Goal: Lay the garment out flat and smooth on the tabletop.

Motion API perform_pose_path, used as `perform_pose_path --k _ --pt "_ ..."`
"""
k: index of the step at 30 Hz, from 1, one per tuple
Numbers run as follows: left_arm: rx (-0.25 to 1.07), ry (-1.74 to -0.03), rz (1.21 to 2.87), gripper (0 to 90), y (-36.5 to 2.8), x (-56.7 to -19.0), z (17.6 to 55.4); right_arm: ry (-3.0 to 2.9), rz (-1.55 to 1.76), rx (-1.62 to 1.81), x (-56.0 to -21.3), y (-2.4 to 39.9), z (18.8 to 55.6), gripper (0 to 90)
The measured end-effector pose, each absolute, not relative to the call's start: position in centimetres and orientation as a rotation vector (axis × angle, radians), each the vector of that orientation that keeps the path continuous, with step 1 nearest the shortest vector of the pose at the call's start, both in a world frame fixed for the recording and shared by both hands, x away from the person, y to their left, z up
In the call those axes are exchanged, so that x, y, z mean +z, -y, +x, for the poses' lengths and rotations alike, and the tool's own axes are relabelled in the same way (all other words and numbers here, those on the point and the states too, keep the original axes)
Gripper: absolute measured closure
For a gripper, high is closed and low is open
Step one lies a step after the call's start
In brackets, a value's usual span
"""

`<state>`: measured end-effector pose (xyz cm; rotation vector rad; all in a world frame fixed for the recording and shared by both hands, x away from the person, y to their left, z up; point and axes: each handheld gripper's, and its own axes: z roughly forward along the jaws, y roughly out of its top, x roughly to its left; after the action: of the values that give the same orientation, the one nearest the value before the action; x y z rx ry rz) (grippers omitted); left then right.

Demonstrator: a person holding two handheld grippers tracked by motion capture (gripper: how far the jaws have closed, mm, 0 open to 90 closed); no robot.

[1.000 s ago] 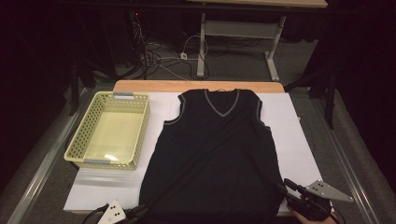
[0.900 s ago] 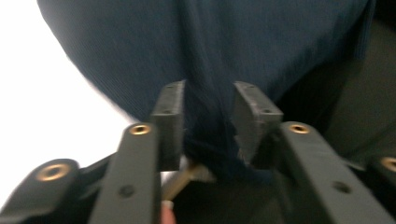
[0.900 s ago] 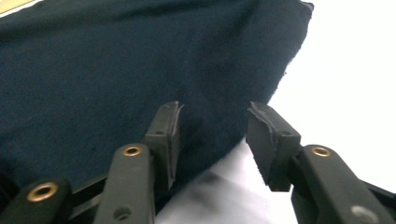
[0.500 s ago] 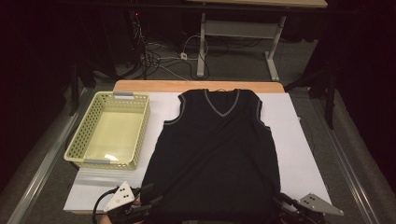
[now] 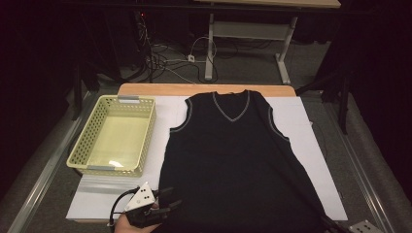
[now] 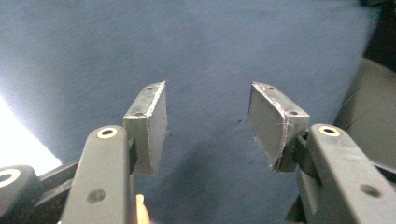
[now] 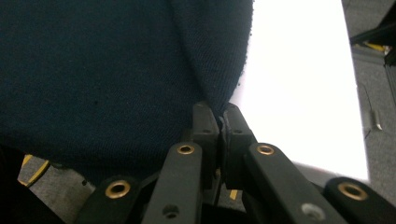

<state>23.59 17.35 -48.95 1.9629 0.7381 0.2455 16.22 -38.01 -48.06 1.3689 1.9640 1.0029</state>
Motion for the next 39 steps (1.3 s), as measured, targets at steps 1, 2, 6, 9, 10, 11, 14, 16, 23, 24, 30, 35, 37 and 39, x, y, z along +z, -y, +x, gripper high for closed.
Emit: perform_pose_path --k 1,2,6,9,10,11,14,16,23,24,30,35,37,39 --pt "0.253 -0.751 1.968 46.4 -17.5 -49.0 23.6 -1.964 1.377 1.005 -48.2 38.3 16.1 86.7" --pt "0.265 -0.77 1.977 46.4 -17.6 -49.1 23.7 -1.972 1.381 1.015 -48.3 38.4 16.1 85.1" --pt "0.352 -0.883 2.043 46.2 -18.2 -49.5 23.8 -1.96 1.377 1.061 -48.1 38.3 16.7 68.0" --pt "0.391 -0.928 2.065 47.7 -18.6 -50.3 23.5 -1.93 1.354 1.103 -47.3 38.2 17.5 64.1" --pt "0.39 -0.936 2.064 48.0 -18.6 -50.3 23.4 -1.922 1.347 1.112 -47.1 38.2 17.8 63.8" --pt "0.4 -0.938 2.072 48.3 -18.5 -50.3 23.4 -1.917 1.344 1.12 -47.0 38.2 18.1 63.9" --pt "0.388 -0.928 2.085 73.4 -18.0 -50.3 23.2 -1.914 1.342 1.133 -46.9 38.1 19.2 63.8" --pt "0.422 -0.902 2.107 84.6 -17.6 -50.3 23.0 -1.924 1.341 1.139 -47.1 37.8 19.7 63.9" --pt "0.415 -0.874 2.13 87.5 -18.7 -49.7 21.2 -1.971 1.297 1.119 -47.1 36.8 21.0 64.1" --pt "0.411 -0.869 2.131 87.5 -19.0 -49.6 20.7 -1.969 1.297 1.115 -47.1 36.8 21.2 64.2" --pt "0.344 -0.855 2.142 87.5 -20.6 -49.1 17.7 -1.96 1.312 1.104 -47.1 37.1 22.0 64.9" --pt "0.316 -0.861 2.144 87.1 -20.6 -49.4 17.7 -1.96 1.363 1.058 -47.9 37.0 23.1 50.7" --pt "0.314 -0.854 2.144 86.3 -20.5 -49.5 17.9 -1.977 1.377 1.02 -48.3 36.9 23.3 47.9" --pt "0.305 -0.842 2.123 79.3 -20.5 -49.5 18.3 -1.989 1.381 0.978 -48.5 36.8 23.2 49.7"
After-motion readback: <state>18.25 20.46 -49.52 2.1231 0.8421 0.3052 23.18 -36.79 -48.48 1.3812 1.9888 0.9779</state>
